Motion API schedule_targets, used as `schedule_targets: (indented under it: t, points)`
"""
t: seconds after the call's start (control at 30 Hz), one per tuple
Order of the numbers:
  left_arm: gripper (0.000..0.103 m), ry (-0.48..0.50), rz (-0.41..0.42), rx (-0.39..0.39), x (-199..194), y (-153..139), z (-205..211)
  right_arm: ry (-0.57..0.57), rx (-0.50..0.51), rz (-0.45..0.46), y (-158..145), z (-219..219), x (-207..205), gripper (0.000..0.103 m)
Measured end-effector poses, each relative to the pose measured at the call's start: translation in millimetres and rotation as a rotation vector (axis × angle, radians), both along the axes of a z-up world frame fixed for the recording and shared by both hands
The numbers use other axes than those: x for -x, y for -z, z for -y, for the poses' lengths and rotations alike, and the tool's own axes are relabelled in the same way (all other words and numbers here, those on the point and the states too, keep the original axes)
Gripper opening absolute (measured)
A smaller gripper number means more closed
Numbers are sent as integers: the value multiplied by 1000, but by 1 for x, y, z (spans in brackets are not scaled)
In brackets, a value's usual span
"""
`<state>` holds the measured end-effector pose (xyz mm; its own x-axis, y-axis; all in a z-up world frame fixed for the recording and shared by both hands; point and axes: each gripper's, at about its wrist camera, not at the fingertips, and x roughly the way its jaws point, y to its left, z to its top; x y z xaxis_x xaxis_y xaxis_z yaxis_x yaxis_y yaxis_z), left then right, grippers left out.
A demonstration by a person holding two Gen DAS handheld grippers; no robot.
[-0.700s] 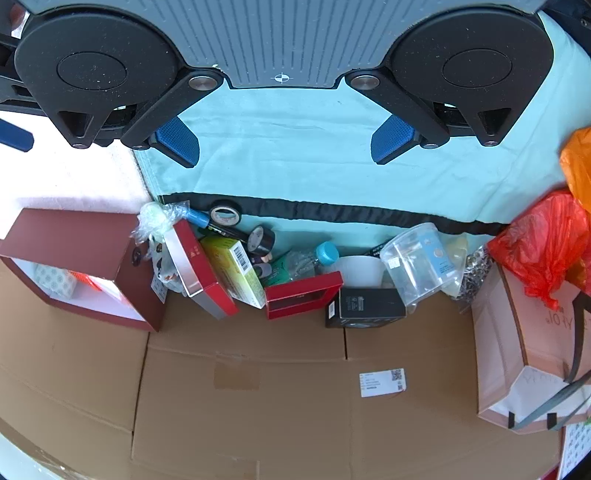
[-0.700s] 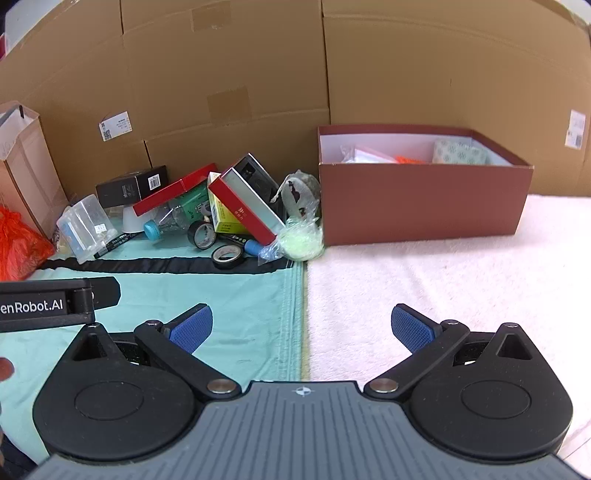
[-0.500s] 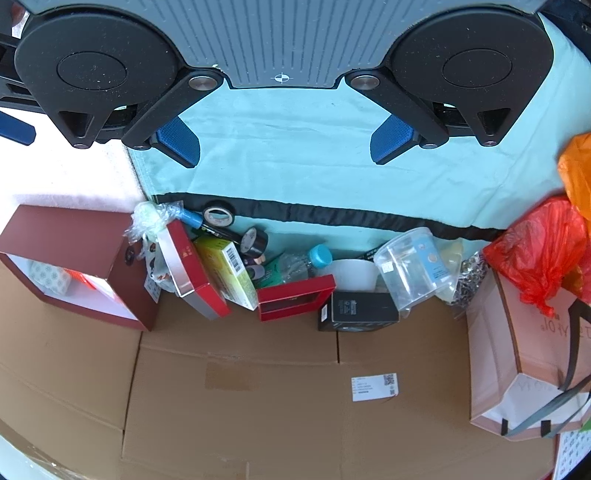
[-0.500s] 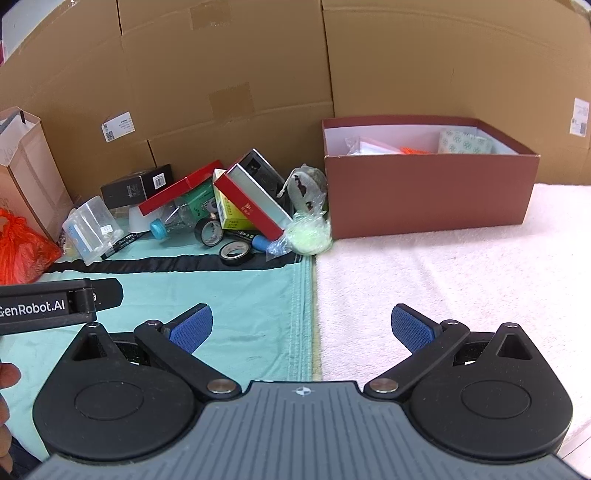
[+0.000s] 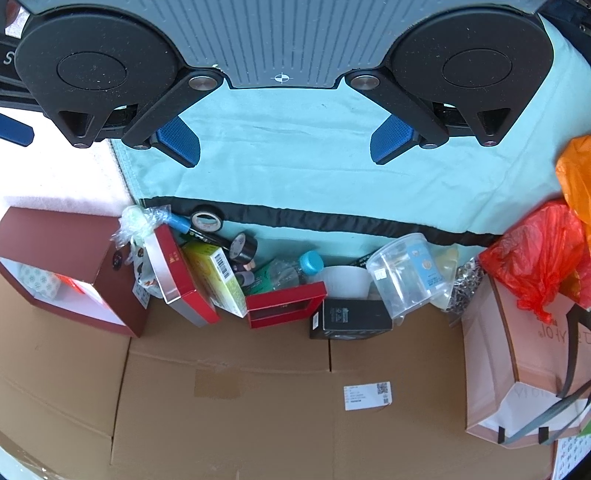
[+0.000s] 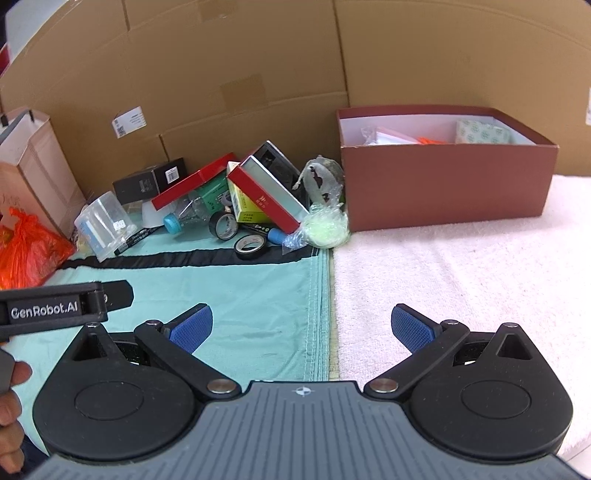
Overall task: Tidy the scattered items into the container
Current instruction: 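Move both tools toward the black tape rolls in the pile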
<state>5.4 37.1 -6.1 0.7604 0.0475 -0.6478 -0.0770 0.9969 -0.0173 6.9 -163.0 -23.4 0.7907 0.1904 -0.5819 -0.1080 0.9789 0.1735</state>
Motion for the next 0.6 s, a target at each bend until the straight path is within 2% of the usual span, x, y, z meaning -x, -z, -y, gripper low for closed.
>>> schedule_targets:
  t: [0.6]
  points:
    - [103, 0, -16, 2, -16, 5, -4, -58, 88, 40, 6, -12, -11, 103]
